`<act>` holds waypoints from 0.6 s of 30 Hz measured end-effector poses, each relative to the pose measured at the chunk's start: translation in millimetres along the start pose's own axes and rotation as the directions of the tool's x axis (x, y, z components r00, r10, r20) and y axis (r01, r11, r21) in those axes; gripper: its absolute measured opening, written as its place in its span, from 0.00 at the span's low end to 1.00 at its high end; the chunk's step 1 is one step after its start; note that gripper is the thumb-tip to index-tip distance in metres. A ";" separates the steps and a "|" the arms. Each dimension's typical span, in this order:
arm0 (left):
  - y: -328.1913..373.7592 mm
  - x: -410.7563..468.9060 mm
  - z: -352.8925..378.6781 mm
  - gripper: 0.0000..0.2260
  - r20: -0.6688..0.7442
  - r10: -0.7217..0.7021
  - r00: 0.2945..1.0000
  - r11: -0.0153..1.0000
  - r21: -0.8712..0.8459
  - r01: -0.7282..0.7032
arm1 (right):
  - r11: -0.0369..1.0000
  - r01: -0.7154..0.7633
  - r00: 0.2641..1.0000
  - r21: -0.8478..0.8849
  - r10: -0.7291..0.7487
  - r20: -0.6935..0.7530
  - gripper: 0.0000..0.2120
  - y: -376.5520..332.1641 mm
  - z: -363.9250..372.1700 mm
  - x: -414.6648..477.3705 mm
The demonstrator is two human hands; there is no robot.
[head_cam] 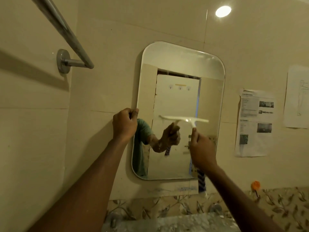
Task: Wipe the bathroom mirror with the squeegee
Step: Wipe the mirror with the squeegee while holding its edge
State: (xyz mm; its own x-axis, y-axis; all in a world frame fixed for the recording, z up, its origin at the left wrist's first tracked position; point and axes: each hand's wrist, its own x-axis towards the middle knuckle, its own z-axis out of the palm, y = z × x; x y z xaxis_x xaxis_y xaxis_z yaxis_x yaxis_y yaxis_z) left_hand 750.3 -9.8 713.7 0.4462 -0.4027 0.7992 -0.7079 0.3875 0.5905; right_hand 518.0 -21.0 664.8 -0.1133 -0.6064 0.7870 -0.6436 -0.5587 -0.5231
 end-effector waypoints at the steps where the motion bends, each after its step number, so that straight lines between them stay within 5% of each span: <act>1: -0.7 -0.8 0.6 0.16 -0.003 -0.002 1.000 1.000 -0.001 0.002 | 1.000 -0.028 1.000 0.008 0.028 0.005 0.26 11.5 8.4 -18.9; 7: 0.1 -5.8 1.3 0.16 -0.017 -0.011 1.000 1.000 -0.002 0.011 | 0.995 -0.093 0.990 0.039 0.088 0.105 0.26 28.0 10.0 -64.2; 13: 2.6 -7.9 2.1 0.19 -0.018 -0.055 0.998 0.998 -0.015 0.054 | 0.992 -0.011 1.000 0.123 0.012 -0.002 0.24 -8.4 -17.3 12.1; 18: -2.3 -8.7 6.3 0.18 -0.034 -0.060 0.998 0.998 -0.034 0.059 | 0.997 -0.033 0.999 0.070 0.032 0.012 0.25 22.0 12.3 -31.9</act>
State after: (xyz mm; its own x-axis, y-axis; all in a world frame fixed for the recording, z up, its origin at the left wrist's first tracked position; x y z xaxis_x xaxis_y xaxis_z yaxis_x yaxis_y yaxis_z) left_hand 744.6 -12.4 704.6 0.5063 -0.3972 0.7654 -0.6612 0.3910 0.6403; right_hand 516.7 -21.0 624.1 -0.1247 -0.6306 0.7660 -0.5850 -0.5769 -0.5701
